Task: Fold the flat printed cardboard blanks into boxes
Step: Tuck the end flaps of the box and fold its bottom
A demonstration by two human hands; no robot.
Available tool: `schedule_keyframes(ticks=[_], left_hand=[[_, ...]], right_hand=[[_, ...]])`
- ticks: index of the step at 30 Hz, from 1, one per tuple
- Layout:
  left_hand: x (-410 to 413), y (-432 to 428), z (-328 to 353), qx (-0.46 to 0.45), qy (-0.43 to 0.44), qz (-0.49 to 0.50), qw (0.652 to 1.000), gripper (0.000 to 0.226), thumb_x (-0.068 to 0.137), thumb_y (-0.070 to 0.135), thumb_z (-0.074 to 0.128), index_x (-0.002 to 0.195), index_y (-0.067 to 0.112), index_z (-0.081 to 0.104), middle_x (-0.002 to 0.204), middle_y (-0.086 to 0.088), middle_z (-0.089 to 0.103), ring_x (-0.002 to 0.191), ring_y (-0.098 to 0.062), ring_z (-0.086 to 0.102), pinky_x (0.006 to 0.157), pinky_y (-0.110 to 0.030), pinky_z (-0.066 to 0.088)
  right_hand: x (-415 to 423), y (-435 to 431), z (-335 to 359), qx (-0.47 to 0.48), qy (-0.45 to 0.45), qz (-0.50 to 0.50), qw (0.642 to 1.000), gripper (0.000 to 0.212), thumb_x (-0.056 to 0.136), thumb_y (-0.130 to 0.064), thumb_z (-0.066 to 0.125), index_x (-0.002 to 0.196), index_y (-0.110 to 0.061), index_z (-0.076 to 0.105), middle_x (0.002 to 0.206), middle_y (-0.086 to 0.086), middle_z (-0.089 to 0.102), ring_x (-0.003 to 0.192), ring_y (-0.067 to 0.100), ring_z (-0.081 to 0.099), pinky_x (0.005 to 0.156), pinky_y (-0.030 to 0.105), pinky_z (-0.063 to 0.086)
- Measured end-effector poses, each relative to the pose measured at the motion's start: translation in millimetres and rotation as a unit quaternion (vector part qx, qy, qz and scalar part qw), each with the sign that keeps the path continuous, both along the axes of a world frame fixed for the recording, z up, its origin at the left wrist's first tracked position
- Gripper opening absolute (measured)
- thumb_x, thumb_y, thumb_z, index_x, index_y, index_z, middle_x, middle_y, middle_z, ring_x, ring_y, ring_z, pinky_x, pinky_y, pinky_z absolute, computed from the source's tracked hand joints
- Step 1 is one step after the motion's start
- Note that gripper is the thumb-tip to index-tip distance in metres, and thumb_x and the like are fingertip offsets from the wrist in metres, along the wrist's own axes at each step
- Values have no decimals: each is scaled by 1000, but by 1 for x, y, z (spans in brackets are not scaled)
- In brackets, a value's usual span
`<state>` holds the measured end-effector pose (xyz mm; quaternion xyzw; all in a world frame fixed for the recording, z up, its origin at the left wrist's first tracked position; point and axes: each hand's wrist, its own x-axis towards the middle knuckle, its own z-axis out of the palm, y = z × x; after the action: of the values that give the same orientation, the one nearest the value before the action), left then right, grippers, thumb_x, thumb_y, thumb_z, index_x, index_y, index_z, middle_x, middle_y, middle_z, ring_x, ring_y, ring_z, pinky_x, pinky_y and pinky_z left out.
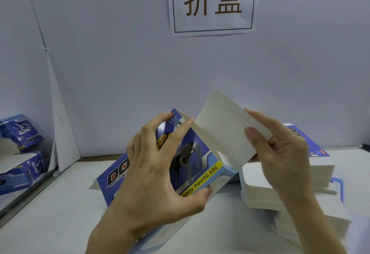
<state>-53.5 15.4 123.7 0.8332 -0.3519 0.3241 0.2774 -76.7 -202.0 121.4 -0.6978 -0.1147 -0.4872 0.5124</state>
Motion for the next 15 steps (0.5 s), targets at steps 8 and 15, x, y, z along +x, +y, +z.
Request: schedule_keyframes(ticks=[8,15], left_hand=[[-7,-11,1,-21,2,-50,999,63,59,63,63,116,45,45,145,14,17,130,-8,31,99,-24,34],[-2,-5,-2,8,75,-55,996,100,48,81,62,134,65,15,150,29,-11,134,10,4,111,-38,23]], right_hand=[[2,1,-2,-162,-41,-115,979,30,85,-6,58,99,-30,70,46,-9,38,44,2,31,46,5,24],[10,8,-7,-106,-46,-142,983,22,91,-12,56,102,-21,72,49,-12,36,48,9,32,46,13,27]])
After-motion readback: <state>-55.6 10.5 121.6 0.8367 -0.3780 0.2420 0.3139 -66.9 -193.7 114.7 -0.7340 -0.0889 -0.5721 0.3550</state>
